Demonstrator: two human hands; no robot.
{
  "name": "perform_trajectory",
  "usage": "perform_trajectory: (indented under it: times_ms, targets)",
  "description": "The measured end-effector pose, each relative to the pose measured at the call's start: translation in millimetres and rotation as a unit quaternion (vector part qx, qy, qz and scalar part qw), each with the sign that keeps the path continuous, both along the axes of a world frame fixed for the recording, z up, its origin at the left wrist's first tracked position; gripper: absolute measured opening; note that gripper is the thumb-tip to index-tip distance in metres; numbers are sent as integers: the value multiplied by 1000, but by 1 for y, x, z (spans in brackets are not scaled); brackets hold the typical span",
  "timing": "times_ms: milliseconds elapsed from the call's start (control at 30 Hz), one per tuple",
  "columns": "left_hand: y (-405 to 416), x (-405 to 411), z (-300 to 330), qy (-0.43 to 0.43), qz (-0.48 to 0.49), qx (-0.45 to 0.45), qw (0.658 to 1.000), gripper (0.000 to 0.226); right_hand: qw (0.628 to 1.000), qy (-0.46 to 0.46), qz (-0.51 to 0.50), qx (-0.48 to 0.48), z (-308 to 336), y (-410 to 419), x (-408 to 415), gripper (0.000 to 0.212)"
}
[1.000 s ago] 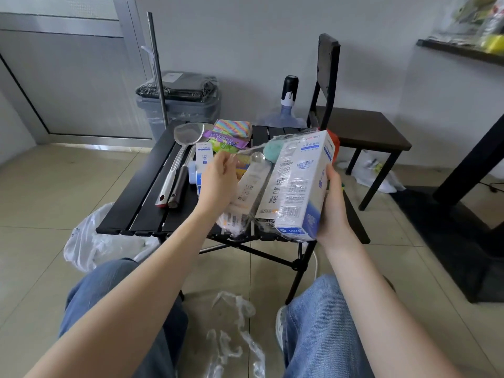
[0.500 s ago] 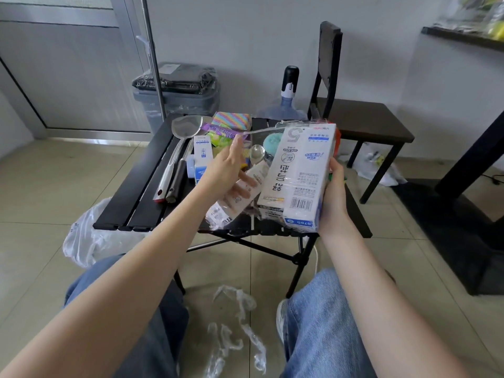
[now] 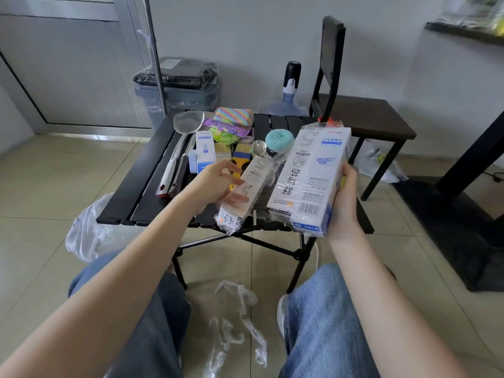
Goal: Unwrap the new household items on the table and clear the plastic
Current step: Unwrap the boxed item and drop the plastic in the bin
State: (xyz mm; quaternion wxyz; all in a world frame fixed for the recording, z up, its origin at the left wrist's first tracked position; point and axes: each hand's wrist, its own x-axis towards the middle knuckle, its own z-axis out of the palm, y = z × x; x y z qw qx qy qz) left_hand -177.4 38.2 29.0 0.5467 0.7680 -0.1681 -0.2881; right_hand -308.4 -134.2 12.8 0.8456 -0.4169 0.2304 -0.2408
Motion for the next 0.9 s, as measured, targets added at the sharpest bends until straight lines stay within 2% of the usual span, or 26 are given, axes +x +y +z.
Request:
perform_trajectory:
  times_ms: [133, 233, 300, 400, 467, 533, 600, 733, 800, 900]
  targets:
    - [-1, -3, -4, -210, -78, 102, 969, 33, 998, -55, -14, 20, 11, -9, -5, 35]
    - [-6, -1, -13, -277, -100, 182, 938, 46, 998, -48, -32, 5, 16, -16, -9, 33]
    - [-12, -5, -16, -272, -86, 173, 943, 43, 999, -39, -29, -4, 17, -17, -13, 34]
    - [-19, -16, -4, -263, -48, 55, 962, 42, 999, -46, 1, 3, 18, -11, -17, 37]
    - [-23, -23, 6, -183, -72, -15, 980, 54, 998, -55, 23, 7, 20, -5, -19, 41]
    - [-24, -28, 14, -101, -125, -47, 986, 67, 997, -60, 47, 3, 22, -2, -18, 48]
    - [-23, -31, 16, -66, -151, -69, 984, 62, 997, -55, 59, -8, 24, 2, -16, 54]
    - [-23, -36, 18, -116, -104, -116, 981, 28, 997, -11, 50, -55, 27, 4, -15, 44]
    - [-23, -36, 18, -152, -77, -116, 979, 24, 997, -4, 45, -64, 27, 3, -14, 44]
    - [-22, -38, 20, -160, -12, -135, 978, 25, 997, -28, 61, -42, 36, 5, -18, 44]
